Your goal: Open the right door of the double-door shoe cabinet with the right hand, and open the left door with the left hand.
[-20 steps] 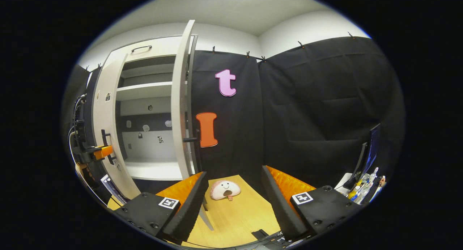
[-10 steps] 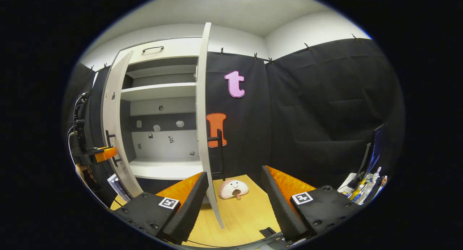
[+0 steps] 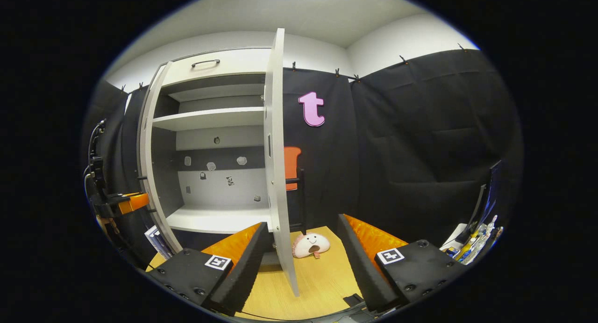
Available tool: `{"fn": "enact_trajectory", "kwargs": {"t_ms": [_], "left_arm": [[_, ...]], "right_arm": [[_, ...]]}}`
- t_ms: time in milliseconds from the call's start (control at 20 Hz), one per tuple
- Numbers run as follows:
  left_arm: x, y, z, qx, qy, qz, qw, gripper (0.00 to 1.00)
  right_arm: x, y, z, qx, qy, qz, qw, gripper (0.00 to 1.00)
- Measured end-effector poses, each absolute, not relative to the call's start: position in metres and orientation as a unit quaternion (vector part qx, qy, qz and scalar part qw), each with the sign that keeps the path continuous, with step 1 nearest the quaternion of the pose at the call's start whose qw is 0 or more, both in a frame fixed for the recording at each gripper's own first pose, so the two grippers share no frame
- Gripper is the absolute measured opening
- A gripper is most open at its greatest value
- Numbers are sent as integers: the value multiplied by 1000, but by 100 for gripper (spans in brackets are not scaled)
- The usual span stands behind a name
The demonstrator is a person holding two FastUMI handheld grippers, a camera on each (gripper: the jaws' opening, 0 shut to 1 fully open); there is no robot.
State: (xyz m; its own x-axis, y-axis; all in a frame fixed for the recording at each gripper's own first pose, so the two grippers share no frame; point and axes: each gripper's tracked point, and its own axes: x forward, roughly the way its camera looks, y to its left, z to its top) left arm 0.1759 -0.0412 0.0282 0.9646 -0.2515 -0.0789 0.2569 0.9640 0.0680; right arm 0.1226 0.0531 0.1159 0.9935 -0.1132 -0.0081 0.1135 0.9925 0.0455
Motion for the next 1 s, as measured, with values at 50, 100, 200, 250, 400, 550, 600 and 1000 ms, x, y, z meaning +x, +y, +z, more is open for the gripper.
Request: {"fn": "enact_trajectory", "kwargs": {"t_ms": [50, 100, 200, 250, 400, 550, 600, 1000], "left_arm": [[172, -37, 30, 38, 35, -127, 991, 15], [169, -32, 32, 37, 34, -125, 991, 15], [162, -21, 34, 39, 32, -120, 992, 15], [158, -15, 36, 40, 31, -116, 992, 15], [149, 2, 38, 51, 30, -101, 993, 14], [139, 19, 39, 62, 29, -75, 995, 10], [138, 28, 41, 68, 28, -64, 995, 10], [129, 72, 46, 81, 27, -28, 996, 1]], "right_arm": [[123, 55, 117, 24, 3, -54, 998, 98], [125, 58, 117, 24, 2, -51, 998, 98], [126, 62, 118, 23, 2, -46, 999, 98], [126, 64, 117, 23, 2, -44, 999, 98], [128, 71, 115, 28, 6, -35, 999, 98], [132, 81, 111, 28, 12, -24, 999, 98], [134, 84, 111, 27, 13, -21, 999, 98], [143, 103, 115, 27, 8, 0, 1000, 98]]}}
